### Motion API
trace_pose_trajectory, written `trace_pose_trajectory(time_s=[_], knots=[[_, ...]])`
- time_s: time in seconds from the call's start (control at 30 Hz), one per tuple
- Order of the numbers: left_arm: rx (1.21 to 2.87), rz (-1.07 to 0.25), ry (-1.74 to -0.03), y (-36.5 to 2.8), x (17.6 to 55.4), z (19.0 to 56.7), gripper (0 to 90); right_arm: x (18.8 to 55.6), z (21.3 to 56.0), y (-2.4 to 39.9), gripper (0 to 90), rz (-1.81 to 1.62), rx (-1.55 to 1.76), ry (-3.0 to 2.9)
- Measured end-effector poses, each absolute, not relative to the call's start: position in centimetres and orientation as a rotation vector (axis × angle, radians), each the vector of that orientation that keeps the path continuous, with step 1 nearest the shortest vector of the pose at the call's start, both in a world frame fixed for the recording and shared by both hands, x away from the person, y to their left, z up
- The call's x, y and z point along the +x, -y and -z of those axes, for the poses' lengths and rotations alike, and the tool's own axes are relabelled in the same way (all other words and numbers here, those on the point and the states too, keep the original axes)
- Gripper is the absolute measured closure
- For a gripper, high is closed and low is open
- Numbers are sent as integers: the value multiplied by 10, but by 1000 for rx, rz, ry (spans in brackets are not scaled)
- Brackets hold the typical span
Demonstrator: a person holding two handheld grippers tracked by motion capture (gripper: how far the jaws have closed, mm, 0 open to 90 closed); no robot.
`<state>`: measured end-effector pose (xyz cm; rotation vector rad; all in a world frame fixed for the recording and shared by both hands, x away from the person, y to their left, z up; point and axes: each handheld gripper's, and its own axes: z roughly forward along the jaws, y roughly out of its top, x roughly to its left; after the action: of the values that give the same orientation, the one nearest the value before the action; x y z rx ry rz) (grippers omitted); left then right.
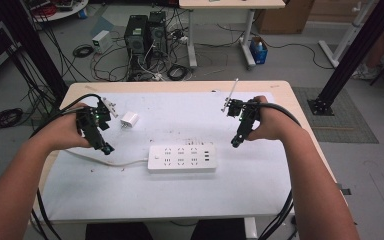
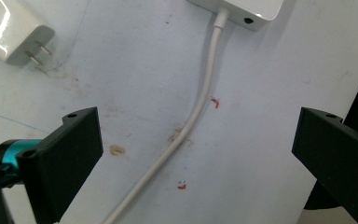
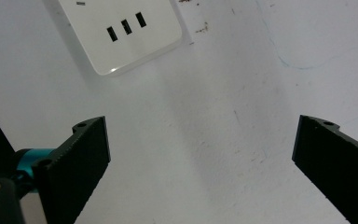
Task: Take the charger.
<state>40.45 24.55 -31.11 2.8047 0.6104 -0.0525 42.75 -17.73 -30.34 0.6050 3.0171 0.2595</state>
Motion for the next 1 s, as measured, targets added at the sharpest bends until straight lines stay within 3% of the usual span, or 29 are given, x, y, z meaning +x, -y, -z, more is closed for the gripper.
trace_pose_trajectory(time_s=[0.57,1.0], knots=[[2741,10,-772,-251,412,316,17,427,306,180,34,-207,594,-3015],[2570,-138,-1079,-253,428,343,18,415,304,181,35,-253,602,-2993]])
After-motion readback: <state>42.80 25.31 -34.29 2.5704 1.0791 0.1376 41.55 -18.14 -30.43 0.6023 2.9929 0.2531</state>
